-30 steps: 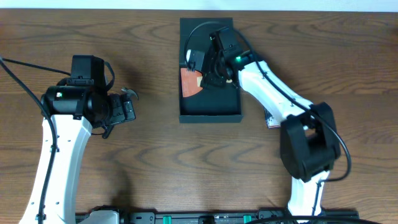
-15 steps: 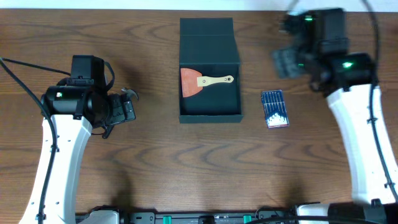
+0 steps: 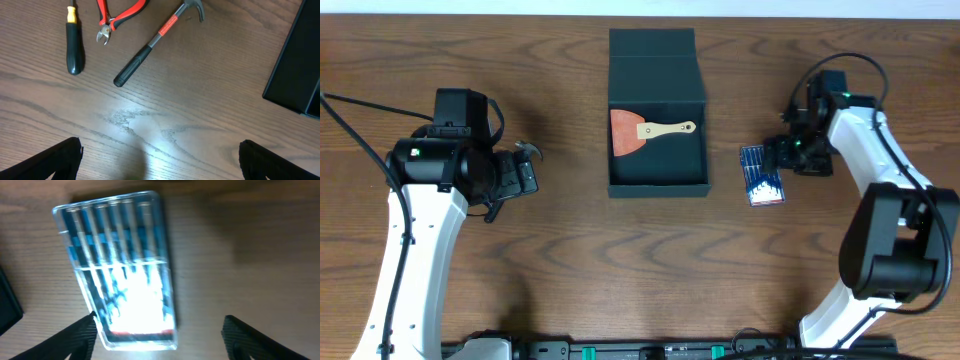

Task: Pack container
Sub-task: 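Grasp the blue screwdriver set case with the right gripper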

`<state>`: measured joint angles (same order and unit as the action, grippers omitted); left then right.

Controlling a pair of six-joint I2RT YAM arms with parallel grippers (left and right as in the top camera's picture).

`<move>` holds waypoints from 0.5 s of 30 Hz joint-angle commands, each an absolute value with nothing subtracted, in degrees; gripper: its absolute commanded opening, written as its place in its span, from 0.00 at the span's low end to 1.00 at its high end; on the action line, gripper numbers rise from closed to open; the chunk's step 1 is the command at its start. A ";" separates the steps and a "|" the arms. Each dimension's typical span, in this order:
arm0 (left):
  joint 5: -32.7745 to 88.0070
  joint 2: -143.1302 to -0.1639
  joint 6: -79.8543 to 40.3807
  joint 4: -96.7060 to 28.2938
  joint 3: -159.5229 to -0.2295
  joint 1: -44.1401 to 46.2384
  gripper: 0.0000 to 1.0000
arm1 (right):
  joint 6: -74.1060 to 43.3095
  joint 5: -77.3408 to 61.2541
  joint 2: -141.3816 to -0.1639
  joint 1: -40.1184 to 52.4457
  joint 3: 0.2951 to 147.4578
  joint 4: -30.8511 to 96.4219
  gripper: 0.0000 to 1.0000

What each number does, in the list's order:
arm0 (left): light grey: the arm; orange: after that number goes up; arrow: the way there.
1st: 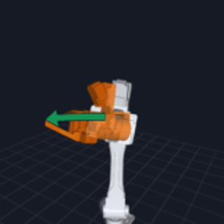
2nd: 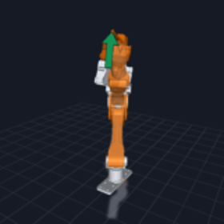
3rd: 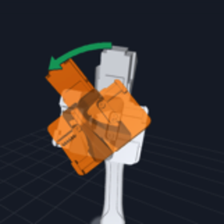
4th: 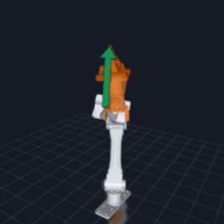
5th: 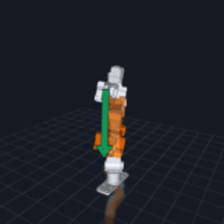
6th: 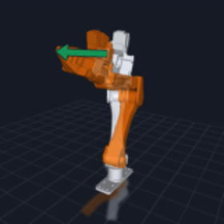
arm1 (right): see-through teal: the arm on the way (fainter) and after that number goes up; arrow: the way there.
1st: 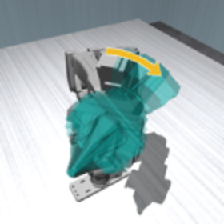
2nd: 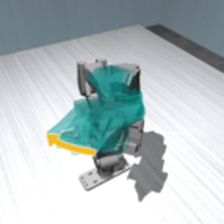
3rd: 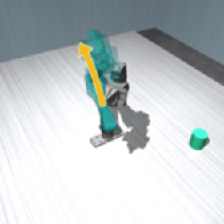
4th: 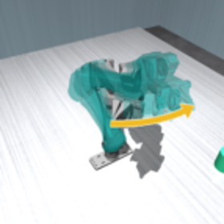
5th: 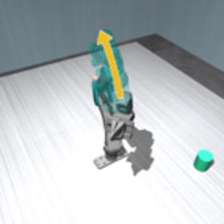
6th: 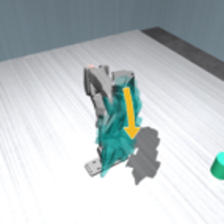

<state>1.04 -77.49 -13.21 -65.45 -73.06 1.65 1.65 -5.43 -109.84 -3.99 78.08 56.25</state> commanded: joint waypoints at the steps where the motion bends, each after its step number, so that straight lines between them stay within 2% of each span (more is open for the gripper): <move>1: 0.14 -77.93 -12.47 -65.47 -73.34 1.56 0.98 | 5.76 -7.86 -111.77 -1.87 78.46 55.90 0.86; 5: 0.14 -77.93 -12.47 -65.49 -73.34 1.56 0.98 | 9.61 -5.98 -113.60 -0.43 78.46 55.68 0.99; 15: 0.14 -77.93 -12.47 -65.73 -73.34 1.56 0.98 | 9.04 -0.89 -114.39 0.84 78.13 52.45 0.99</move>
<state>1.04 -77.49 -13.21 -65.56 -73.06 1.65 8.23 -2.79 -113.62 0.25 78.08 52.71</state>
